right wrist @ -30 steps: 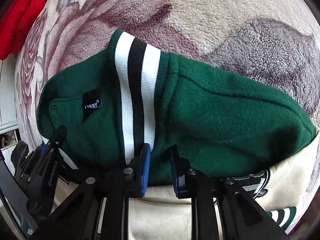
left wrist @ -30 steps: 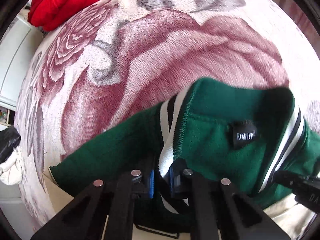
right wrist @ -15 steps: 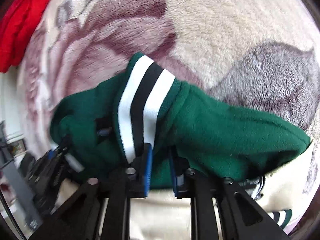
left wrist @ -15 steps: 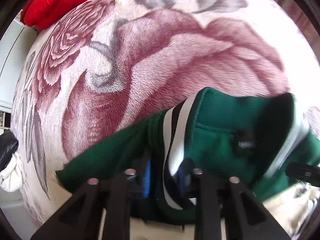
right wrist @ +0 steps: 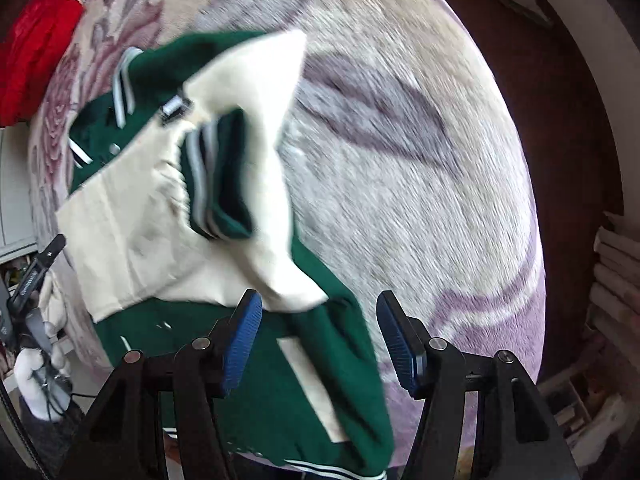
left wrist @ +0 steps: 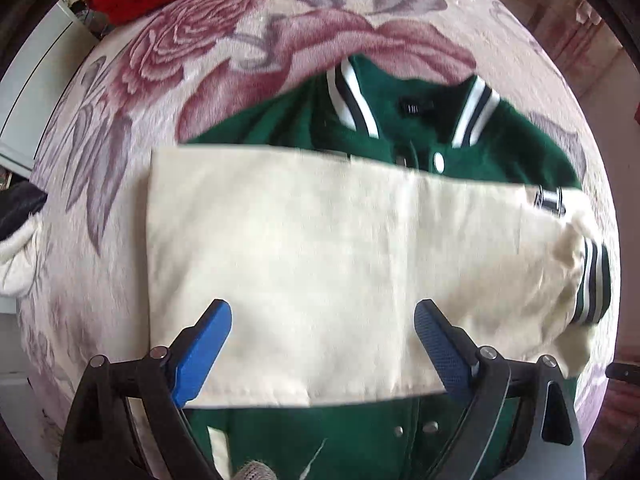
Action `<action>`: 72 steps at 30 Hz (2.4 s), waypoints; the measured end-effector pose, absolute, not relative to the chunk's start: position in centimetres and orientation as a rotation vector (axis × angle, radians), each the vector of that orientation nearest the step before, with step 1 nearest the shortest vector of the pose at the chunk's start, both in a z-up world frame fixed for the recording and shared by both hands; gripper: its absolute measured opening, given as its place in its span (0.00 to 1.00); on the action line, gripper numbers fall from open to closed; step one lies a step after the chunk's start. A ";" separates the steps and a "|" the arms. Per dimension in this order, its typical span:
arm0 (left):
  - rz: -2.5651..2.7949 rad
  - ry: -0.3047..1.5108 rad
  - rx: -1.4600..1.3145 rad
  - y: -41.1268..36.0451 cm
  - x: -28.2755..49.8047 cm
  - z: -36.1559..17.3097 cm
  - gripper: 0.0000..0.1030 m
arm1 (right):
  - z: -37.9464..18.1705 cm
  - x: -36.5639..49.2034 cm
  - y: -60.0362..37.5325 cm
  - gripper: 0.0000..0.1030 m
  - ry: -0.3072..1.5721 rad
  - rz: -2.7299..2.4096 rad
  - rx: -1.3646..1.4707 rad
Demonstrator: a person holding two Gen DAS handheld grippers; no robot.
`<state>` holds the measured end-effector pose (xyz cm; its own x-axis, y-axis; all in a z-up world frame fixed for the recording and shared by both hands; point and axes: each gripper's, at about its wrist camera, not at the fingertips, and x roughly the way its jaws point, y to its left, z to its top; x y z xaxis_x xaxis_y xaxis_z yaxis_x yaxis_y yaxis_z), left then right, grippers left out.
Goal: Fold large clothes
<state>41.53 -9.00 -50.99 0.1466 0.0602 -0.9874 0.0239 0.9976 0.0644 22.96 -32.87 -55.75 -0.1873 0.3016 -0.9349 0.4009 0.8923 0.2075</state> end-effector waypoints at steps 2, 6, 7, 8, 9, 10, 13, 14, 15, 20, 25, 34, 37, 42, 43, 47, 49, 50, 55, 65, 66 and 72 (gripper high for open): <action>0.013 1.500 0.065 -10.5 38.5 -52.9 0.91 | -58.7 21.3 -33.0 0.59 1.829 -0.090 0.520; 0.034 1.571 0.072 -12.8 34.5 -56.2 0.91 | -62.3 21.4 -31.4 0.46 1.789 0.062 0.583; 0.041 1.581 0.076 -13.3 33.9 -56.8 0.91 | -62.9 21.6 -30.6 0.22 1.801 0.062 0.531; 0.049 1.586 0.086 -13.8 33.3 -57.3 0.91 | -63.2 21.6 -30.2 0.13 1.800 0.035 0.496; 0.058 1.597 0.099 -14.3 32.7 -57.9 0.91 | -63.0 21.6 -30.2 0.12 1.789 -0.006 0.493; 0.062 1.604 0.100 -14.7 32.3 -58.4 0.91 | -62.3 21.6 -30.4 0.10 1.768 -0.053 0.496; 0.070 1.622 0.144 -15.8 31.4 -59.7 0.91 | -60.9 20.9 -31.4 0.09 1.704 -0.115 0.555; 0.077 1.614 0.154 -16.1 31.3 -59.8 0.91 | -61.2 20.4 -31.9 0.09 1.716 -0.099 0.611; 0.083 1.609 0.164 -16.3 31.3 -59.8 0.91 | -61.2 19.5 -32.5 0.10 1.719 -0.075 0.671; 0.106 1.600 0.156 -17.3 31.6 -58.9 0.91 | -59.2 19.2 -36.5 0.23 1.678 -0.032 0.707; 0.124 1.590 0.141 -18.8 31.1 -58.2 0.91 | -61.8 19.5 -38.1 0.35 1.749 0.045 0.676; 0.144 1.592 0.141 -20.0 29.5 -58.3 0.91 | -61.9 20.0 -37.4 0.07 1.720 -0.029 0.523; 0.198 1.553 0.122 -17.1 30.0 -56.4 0.91 | -61.5 20.2 -34.6 0.07 1.743 -0.020 0.466; 0.350 1.474 0.105 -9.4 31.1 -54.1 0.91 | -58.1 19.9 -35.2 0.25 1.731 -0.042 0.493; 0.371 1.465 0.113 -7.7 30.8 -53.7 0.91 | -57.4 19.8 -35.4 0.40 1.720 -0.046 0.482; 0.431 1.446 0.136 -1.6 30.9 -54.8 0.91 | -56.7 19.4 -35.6 0.58 1.718 -0.092 0.467; 0.447 1.455 0.145 0.5 31.0 -55.4 0.91 | -57.8 19.4 -34.8 0.58 1.741 -0.124 0.476; 0.454 1.459 0.153 1.4 31.1 -56.1 0.91 | -58.2 19.4 -34.5 0.58 1.750 -0.138 0.467; 0.461 1.492 0.148 5.5 31.5 -58.4 0.96 | -59.5 19.8 -33.2 0.58 1.775 -0.211 0.382; 0.420 1.496 -0.079 10.4 31.9 -59.3 1.00 | -58.7 19.7 -31.0 0.58 1.754 -0.350 0.387; 0.412 1.498 -0.098 10.8 32.0 -59.5 1.00 | -58.4 19.7 -31.2 0.58 1.753 -0.357 0.392; 0.365 1.510 -0.082 10.8 32.0 -59.0 1.00 | -56.2 19.2 -31.8 0.58 1.717 -0.390 0.440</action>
